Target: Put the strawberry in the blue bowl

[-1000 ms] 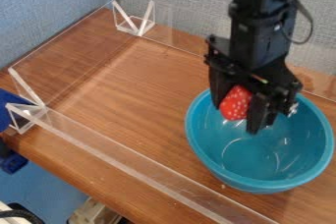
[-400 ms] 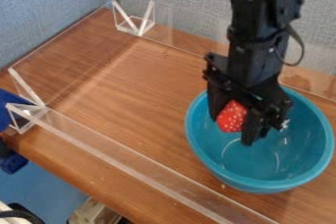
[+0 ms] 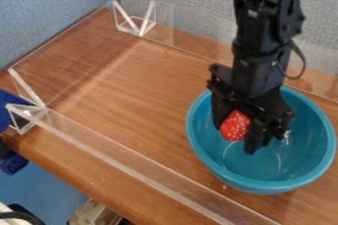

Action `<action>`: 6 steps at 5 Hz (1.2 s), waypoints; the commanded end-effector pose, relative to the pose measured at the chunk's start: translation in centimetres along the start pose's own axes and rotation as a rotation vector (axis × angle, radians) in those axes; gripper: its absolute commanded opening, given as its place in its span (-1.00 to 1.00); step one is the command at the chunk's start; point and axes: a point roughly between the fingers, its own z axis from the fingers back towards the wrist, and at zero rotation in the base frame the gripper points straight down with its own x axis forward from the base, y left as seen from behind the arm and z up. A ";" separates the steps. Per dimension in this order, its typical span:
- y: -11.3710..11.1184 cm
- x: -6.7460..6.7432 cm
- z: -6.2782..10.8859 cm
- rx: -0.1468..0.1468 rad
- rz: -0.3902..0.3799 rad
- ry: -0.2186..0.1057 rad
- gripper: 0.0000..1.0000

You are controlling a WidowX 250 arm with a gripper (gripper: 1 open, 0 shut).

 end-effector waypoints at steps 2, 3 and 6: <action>-0.6 1.1 -1.4 0.002 -0.038 -0.014 -1.00; -0.6 1.2 -2.3 0.002 -0.041 -0.008 -1.00; -0.4 1.1 -0.4 0.032 -0.021 -0.022 1.00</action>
